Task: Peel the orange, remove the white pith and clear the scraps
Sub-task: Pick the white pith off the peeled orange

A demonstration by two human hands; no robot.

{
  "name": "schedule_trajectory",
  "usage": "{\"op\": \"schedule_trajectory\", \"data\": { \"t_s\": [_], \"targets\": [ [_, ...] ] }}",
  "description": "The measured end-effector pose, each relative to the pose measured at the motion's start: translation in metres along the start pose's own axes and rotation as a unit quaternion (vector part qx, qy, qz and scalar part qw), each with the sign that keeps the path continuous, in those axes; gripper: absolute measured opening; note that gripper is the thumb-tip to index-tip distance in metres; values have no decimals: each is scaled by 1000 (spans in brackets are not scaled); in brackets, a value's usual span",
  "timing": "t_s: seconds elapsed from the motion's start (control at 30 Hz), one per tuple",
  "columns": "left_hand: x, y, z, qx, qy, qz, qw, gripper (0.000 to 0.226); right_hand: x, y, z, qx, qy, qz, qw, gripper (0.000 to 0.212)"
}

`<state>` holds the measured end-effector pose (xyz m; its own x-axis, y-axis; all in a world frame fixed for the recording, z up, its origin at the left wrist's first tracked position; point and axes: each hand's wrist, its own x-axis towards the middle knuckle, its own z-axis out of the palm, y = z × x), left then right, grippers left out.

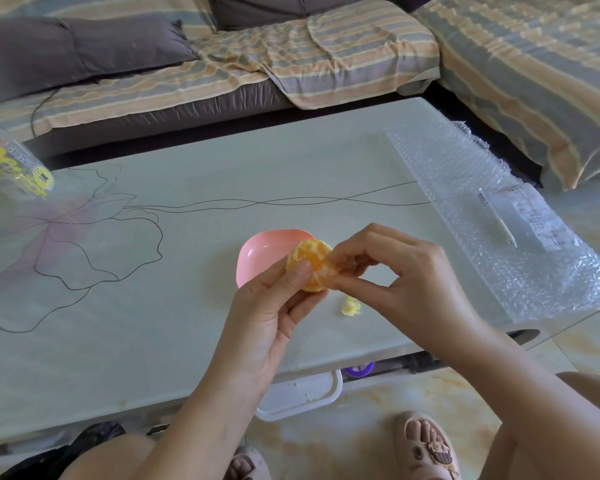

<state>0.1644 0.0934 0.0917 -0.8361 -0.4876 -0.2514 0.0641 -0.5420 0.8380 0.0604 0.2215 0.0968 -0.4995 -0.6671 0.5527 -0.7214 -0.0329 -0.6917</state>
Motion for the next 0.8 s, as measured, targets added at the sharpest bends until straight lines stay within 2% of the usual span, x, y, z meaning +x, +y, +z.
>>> {"op": "schedule_trajectory", "data": {
  "t_s": [0.2, 0.3, 0.4, 0.7, 0.8],
  "targets": [
    [2, -1, -8, 76, -16, 54, 996, 37, 4, 2, -5, 17, -43, 27, 999, 9],
    [1, -2, -9, 81, -14, 58, 995, 42, 3, 3, -5, -20, -57, 5, 998, 7],
    [0, -3, -7, 75, -6, 47, 996, 38, 0, 4, -2, -52, -60, -27, 996, 4],
    [-3, -4, 4, -14, 32, -4, 999, 15, -1, 6, 8, -173, -24, -127, 976, 10],
    [-4, -4, 4, -68, 40, -36, 996, 14, -3, 7, 11, -163, -7, -124, 979, 9]
  ]
}}
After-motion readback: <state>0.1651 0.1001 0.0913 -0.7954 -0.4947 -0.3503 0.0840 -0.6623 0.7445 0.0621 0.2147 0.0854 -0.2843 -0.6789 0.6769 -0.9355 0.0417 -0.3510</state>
